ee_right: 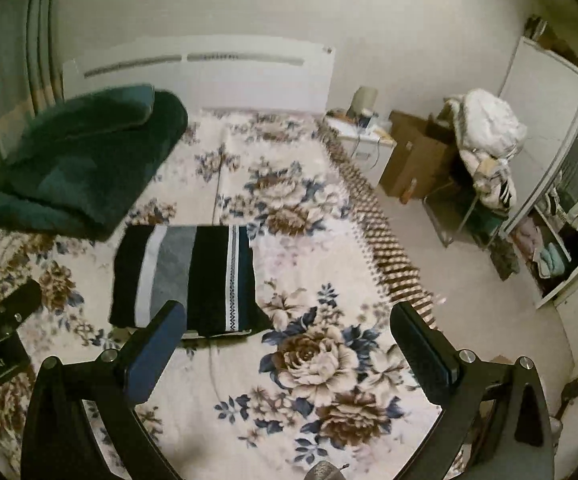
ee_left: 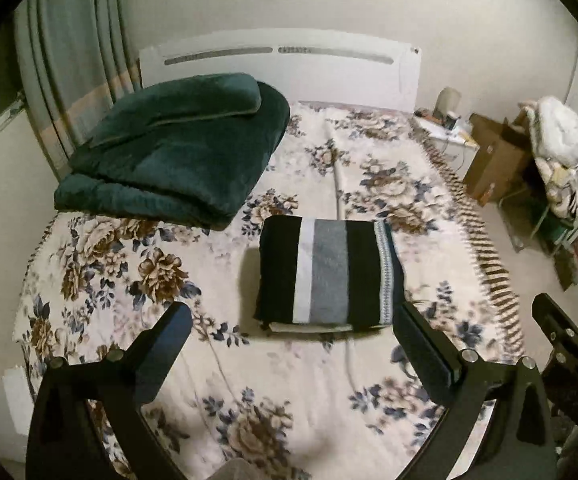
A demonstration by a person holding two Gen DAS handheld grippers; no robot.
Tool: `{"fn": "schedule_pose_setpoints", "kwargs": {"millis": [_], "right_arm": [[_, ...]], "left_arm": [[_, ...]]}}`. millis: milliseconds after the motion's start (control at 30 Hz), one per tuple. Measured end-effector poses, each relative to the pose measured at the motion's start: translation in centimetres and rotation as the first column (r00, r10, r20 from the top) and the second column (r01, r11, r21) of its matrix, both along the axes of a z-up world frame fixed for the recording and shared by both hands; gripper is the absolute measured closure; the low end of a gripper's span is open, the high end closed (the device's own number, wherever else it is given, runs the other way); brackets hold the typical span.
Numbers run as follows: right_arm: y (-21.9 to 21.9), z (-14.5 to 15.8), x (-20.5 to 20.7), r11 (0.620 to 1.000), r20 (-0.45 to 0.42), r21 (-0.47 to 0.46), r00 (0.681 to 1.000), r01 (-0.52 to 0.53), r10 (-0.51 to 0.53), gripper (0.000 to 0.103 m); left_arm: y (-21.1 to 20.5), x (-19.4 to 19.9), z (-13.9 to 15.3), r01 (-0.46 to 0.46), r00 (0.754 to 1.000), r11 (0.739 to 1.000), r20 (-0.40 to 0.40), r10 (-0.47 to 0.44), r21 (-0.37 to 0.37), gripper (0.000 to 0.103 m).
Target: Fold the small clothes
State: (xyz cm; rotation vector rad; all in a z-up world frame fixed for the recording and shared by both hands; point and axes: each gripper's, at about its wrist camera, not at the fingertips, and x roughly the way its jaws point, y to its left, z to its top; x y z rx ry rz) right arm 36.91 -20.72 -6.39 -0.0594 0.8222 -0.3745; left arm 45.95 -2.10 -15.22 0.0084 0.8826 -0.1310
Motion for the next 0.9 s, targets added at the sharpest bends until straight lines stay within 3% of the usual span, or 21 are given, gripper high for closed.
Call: {"fn": "schedule_pose_setpoints", "kwargs": {"millis": [400,667,900], "right_arm": [[2.4,10.7,-11.9,0.999,0.113,0.014,0.992,-0.049,0.047,0.000],[3.7,14.9,-16.1,0.996,0.162,0.009,0.983,-0.088,0.085,0.000],[4.1,16.1,-17.4,0.994,0.164,0.008,0.981,-0.107,0.104,0.000]], "left_arm": [[1.1,-9.6,7.9,-0.005,0.996,1.000,0.090,0.004,0.011,0.000],[2.2,-13.0,10.5,-0.032,0.994,0.999,0.106,0.033,-0.006,0.000],[2.2,-14.5,11.3,-0.030,0.993,1.000,0.113,0.031,-0.011,0.000]]}}
